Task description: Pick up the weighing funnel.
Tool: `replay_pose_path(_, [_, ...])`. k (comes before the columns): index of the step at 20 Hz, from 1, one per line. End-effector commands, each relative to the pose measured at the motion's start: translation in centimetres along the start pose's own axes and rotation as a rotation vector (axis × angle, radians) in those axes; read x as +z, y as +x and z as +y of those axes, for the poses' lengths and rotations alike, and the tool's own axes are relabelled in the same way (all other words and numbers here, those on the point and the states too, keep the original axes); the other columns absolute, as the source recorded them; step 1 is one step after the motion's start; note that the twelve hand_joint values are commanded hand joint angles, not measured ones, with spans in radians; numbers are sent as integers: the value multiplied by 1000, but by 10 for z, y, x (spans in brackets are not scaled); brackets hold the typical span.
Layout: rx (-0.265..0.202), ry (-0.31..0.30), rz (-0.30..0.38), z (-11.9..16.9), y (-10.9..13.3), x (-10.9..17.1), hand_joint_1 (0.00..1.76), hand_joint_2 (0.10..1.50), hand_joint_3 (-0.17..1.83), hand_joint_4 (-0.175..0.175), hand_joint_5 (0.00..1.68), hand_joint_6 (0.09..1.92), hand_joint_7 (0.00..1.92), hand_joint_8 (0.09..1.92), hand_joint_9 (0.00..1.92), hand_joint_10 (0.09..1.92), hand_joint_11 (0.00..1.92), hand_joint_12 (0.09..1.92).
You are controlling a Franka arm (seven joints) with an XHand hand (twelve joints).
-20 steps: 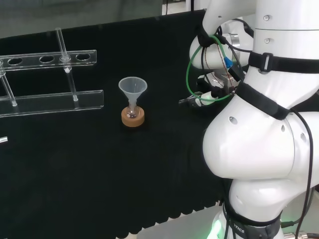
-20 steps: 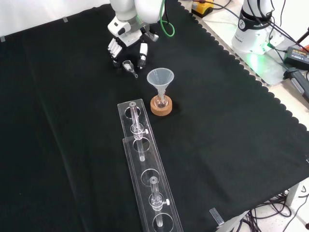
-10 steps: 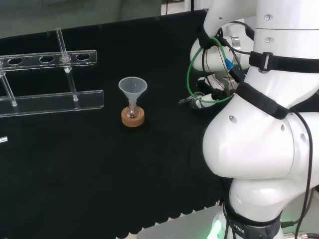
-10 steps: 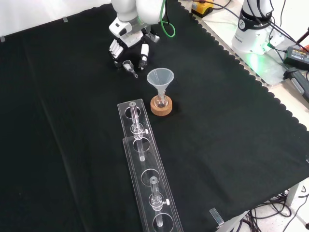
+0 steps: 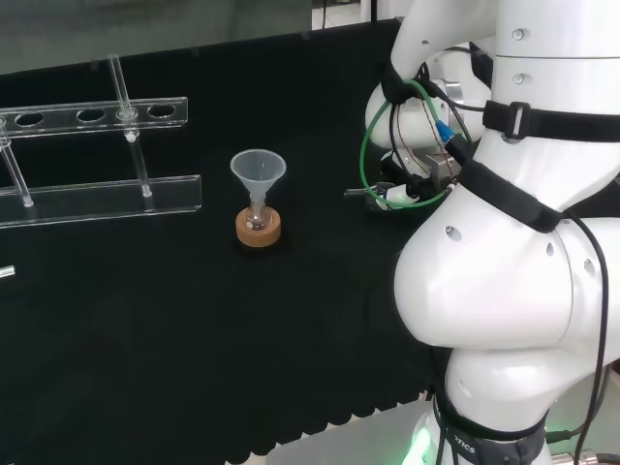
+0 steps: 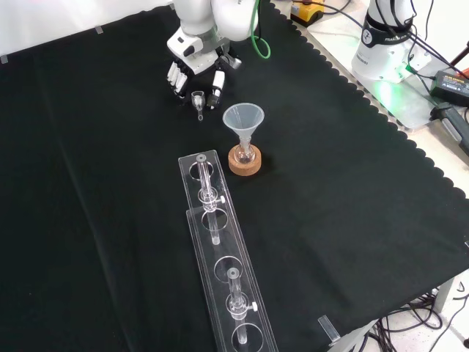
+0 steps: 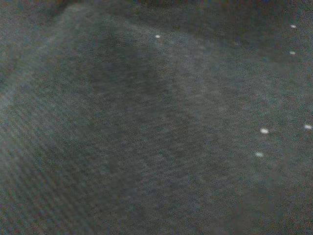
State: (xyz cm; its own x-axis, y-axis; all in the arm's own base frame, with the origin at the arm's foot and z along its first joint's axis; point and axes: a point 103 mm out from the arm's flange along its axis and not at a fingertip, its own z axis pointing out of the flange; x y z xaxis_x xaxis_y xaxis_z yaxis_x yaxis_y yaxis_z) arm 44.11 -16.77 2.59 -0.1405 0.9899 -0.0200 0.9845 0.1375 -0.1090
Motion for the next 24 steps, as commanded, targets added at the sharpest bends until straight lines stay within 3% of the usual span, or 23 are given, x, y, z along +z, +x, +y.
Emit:
replay_pose_path(1, [0, -51, -28, -2, 7, 0, 758, 870, 46, -144, 1033, 1157, 1246, 1181, 1257, 783, 903, 1185])
replay_pose_path(5, [4, -73, -45, -3, 6, -5, 873, 878, 77, -165, 1176, 1022, 1394, 1069, 1407, 723, 1057, 1072])
replay_pose_path(6, [4, -85, -44, -4, 6, -8, 961, 806, 284, -43, 1199, 925, 1431, 1019, 1455, 676, 1109, 1026])
replay_pose_path(7, [0, -101, -47, -5, 6, -12, 1034, 715, 504, 55, 1225, 854, 1467, 969, 1503, 622, 1173, 979])
replay_pose_path(8, [-5, -119, -51, -6, 6, -20, 1085, 639, 671, 108, 1248, 816, 1505, 925, 1547, 568, 1241, 930])
replay_pose_path(9, [-7, -128, -53, -6, 7, -24, 1113, 592, 771, 134, 1263, 795, 1530, 897, 1576, 533, 1292, 899])
replay_pose_path(10, [-10, -136, -55, -7, 7, -27, 1131, 563, 831, 131, 1273, 786, 1550, 874, 1603, 495, 1335, 864])
replay_pose_path(13, [-15, -152, -58, -6, 8, -36, 1157, 526, 897, 77, 1291, 773, 1581, 836, 1658, 404, 1407, 794])
replay_pose_path(16, [-22, -158, -64, -4, 9, -45, 1163, 520, 907, 57, 1296, 769, 1589, 829, 1673, 382, 1428, 781])
replay_pose_path(21, [-29, -167, -12, -4, 10, -73, 1171, 512, 917, 16, 1303, 762, 1597, 820, 1689, 354, 1451, 763])
replay_pose_path(24, [-21, -184, 49, -4, 7, -109, 1177, 508, 919, -14, 1308, 753, 1606, 810, 1697, 336, 1464, 748])
